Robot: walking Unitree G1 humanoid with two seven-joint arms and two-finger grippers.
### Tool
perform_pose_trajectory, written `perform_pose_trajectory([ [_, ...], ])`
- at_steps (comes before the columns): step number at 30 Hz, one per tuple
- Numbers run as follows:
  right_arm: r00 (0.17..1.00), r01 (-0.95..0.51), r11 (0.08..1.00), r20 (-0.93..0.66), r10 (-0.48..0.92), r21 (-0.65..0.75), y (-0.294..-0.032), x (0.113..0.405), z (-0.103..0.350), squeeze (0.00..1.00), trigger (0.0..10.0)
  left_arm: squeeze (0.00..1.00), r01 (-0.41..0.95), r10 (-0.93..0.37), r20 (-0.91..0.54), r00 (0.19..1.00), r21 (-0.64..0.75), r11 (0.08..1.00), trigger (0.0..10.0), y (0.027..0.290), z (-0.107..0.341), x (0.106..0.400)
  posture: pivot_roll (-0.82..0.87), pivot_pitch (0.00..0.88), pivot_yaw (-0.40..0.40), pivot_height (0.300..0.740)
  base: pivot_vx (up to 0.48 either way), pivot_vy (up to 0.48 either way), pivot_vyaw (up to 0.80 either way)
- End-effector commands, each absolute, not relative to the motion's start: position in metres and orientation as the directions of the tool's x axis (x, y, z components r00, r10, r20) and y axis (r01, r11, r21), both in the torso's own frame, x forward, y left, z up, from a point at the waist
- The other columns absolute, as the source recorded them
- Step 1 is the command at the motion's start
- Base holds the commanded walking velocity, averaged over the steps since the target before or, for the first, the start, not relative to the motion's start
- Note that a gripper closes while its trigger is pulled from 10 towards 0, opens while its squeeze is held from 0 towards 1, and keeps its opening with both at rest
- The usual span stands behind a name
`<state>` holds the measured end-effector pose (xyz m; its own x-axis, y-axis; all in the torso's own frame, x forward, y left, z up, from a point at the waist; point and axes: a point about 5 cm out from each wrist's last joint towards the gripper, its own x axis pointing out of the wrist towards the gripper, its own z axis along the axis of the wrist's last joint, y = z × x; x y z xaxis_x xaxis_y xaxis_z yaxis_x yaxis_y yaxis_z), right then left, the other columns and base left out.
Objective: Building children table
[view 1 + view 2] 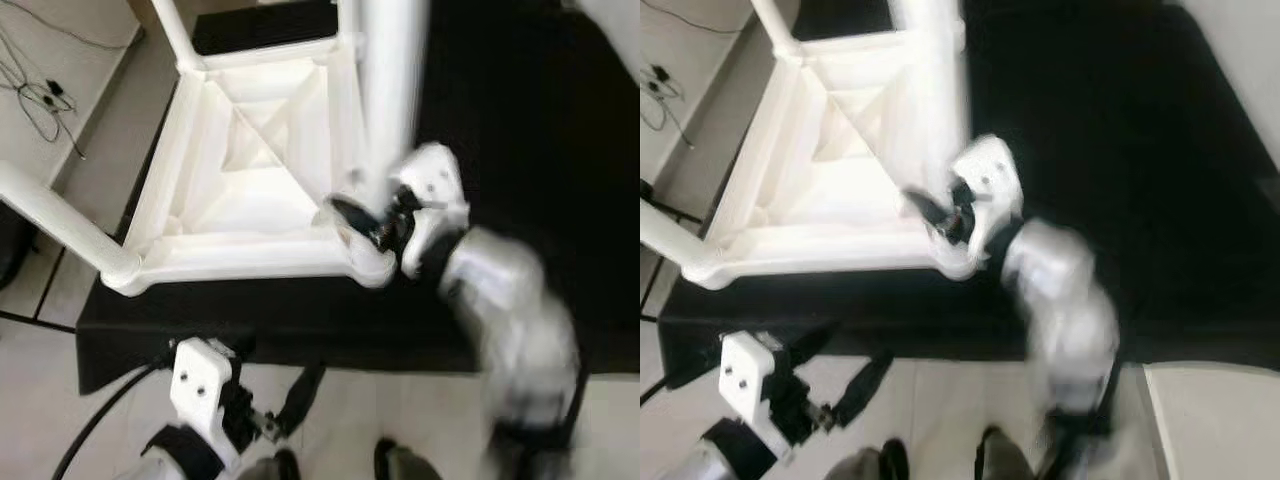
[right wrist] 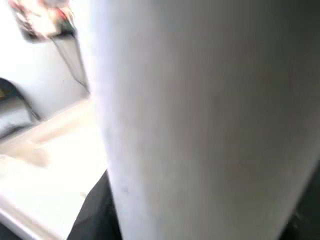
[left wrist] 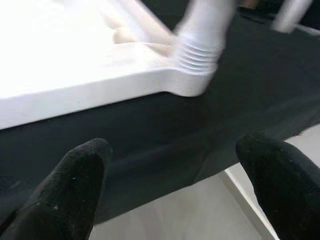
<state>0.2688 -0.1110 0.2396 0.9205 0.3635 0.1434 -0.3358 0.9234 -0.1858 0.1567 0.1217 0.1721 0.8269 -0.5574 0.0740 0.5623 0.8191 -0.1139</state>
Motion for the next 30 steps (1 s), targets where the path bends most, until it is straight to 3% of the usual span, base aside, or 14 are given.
perform_pose_trajectory([
  [1, 0.945, -0.318, 0.939, -0.127, 0.302, -0.129, -0.114, 0.267, 0.192, 0.00, 10.0, 0.00, 0.557, -0.556, 0.045, 0.830, -0.114, 0.822, 10.0, 0.125, 0.167, 0.156, -0.06, 0.360, 0.119, 0.740, 0.000, 0.000, 0.00],
  [2, 0.932, -0.358, 0.924, -0.107, 0.346, -0.132, -0.104, 0.268, 0.192, 0.00, 10.0, 0.00, 0.558, -0.557, 0.045, 0.829, -0.109, 0.823, 10.0, 0.125, 0.167, 0.157, -0.04, 0.342, 0.109, 0.740, 0.000, 0.000, 0.00],
  [11, 0.919, -0.394, 0.906, -0.089, 0.385, -0.155, -0.100, 0.285, 0.198, 0.00, 10.0, 0.00, 0.549, -0.548, 0.047, 0.835, -0.101, 0.829, 10.0, 0.127, 0.165, 0.161, -0.05, 0.328, 0.104, 0.740, 0.000, 0.000, 0.00],
  [22, 0.947, -0.318, 0.939, -0.087, 0.308, -0.129, -0.097, 0.281, 0.203, 0.00, 10.0, 0.00, 0.547, -0.544, 0.052, 0.837, -0.089, 0.833, 10.0, 0.127, 0.164, 0.164, -0.05, 0.310, 0.105, 0.740, 0.000, 0.000, 0.00],
  [30, 0.950, -0.307, 0.947, -0.089, 0.299, -0.093, -0.097, 0.279, 0.194, 0.00, 10.0, 0.00, 0.465, -0.460, 0.111, 0.881, -0.023, 0.885, 10.0, 0.141, 0.178, 0.183, -0.05, 0.283, 0.106, 0.740, 0.000, 0.000, 0.00],
])
